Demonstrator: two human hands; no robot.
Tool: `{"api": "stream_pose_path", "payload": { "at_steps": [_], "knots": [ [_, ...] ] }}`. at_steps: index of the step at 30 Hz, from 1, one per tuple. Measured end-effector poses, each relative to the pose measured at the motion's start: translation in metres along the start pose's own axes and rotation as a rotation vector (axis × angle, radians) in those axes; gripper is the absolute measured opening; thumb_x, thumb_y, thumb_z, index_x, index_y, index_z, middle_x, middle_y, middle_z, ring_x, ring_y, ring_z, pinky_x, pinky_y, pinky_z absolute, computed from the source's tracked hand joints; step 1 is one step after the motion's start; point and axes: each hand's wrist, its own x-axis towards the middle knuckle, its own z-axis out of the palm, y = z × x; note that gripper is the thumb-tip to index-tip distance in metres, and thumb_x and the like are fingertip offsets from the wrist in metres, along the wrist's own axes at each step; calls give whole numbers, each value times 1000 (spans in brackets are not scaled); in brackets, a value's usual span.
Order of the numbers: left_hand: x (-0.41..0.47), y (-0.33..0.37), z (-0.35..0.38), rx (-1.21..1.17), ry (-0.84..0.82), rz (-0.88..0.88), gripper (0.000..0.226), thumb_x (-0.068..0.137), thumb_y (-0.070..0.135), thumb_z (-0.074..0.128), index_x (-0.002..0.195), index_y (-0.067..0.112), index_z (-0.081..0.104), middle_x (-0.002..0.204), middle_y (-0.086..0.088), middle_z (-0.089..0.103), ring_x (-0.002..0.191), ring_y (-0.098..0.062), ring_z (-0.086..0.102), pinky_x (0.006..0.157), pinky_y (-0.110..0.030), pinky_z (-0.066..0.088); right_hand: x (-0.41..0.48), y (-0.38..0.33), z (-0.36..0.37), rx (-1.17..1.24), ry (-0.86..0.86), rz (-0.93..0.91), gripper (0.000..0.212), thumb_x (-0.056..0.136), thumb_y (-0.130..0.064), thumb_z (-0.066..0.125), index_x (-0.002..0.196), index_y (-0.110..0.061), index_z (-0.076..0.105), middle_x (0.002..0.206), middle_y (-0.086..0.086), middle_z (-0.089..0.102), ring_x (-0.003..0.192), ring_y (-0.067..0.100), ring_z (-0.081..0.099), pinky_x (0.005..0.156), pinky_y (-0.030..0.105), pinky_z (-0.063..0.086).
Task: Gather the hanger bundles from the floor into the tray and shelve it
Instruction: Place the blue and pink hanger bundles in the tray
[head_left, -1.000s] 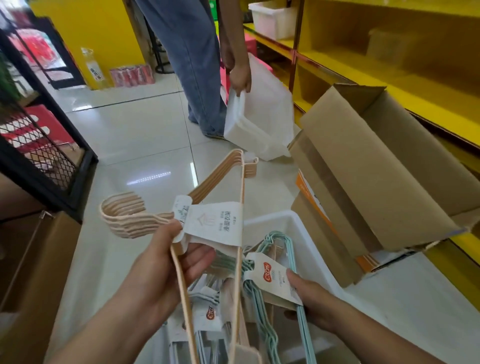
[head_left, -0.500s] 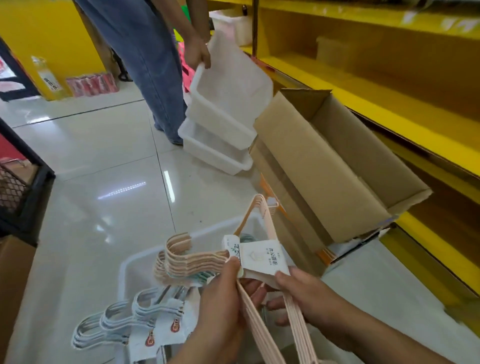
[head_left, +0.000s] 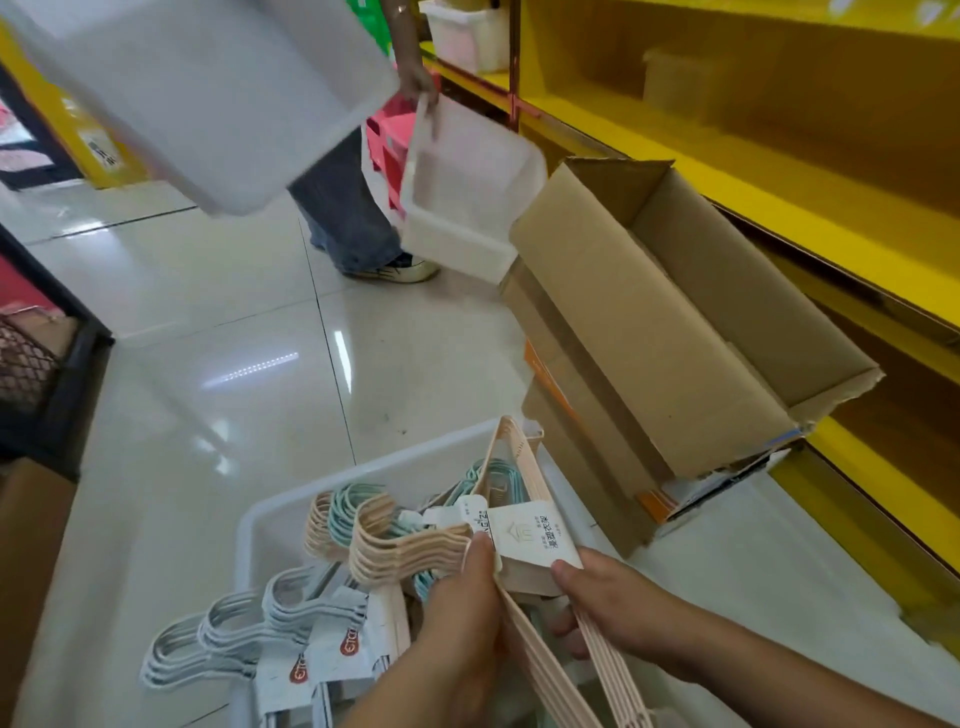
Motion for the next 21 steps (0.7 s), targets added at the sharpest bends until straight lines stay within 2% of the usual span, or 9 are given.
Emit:
{"api": "stream_pose_path", "payload": {
  "at_steps": [3,5,7,8,11,13,15,18,21],
  "knots": [
    [-18,9,-5,86,-74,-1,43,109,37,38,120,7,67,80,-20,81,54,-30,77,44,-28,56,1,7,-1,-12,-28,20,28,103,-38,40,115,-19,56,92,16,68,71,22,66,67,32,59],
    [-25,12,-13,146,-134,8,39,109,31,39,121,6,66,71,-20,79,50,-31,75,40,-28,54,3,14,-1,2,-43,24,32,102,-39,42,115,-16,59,99,22,72,76,28,69,71,37,60],
    [-30,21,-22,226,-164,-7,34,108,26,42,114,2,66,63,-17,76,46,-29,71,38,-26,51,7,20,-2,36,-44,15,31,101,-38,44,116,-16,62,99,24,72,76,28,69,71,39,60],
    [-29,26,-26,238,-144,-11,32,106,23,44,105,1,66,60,-15,74,45,-28,68,42,-24,49,10,23,-4,52,-39,11,30,102,-36,44,116,-16,62,95,22,71,74,26,68,71,39,59],
    [-18,39,-35,389,-11,81,24,100,17,51,87,7,69,78,-16,62,70,-25,52,59,-30,37,17,28,-11,48,-31,8,29,103,-33,44,118,-17,62,94,18,70,77,25,69,76,42,61],
    [-8,39,-41,507,85,226,27,94,15,58,74,11,75,79,-15,71,73,-22,57,65,-34,42,22,31,-14,38,-27,4,30,103,-33,43,120,-16,61,104,20,70,87,29,72,81,46,61],
    [-6,33,-43,557,150,345,14,89,15,68,82,17,81,80,-9,80,70,-19,66,71,-32,48,27,33,-13,34,-22,7,31,103,-35,43,121,-17,61,110,23,70,97,35,71,86,48,60],
    [0,26,-41,487,151,339,16,90,12,69,100,17,80,91,-6,82,82,-19,74,72,-27,53,33,40,-13,30,-15,6,31,103,-36,42,124,-20,58,111,15,73,102,30,71,85,40,61],
    [3,22,-36,444,81,294,28,94,4,61,84,17,83,86,-9,83,79,-18,74,65,-23,56,33,41,-14,4,-1,30,33,104,-35,38,126,-20,58,110,10,75,99,23,73,72,25,58]
  ]
}}
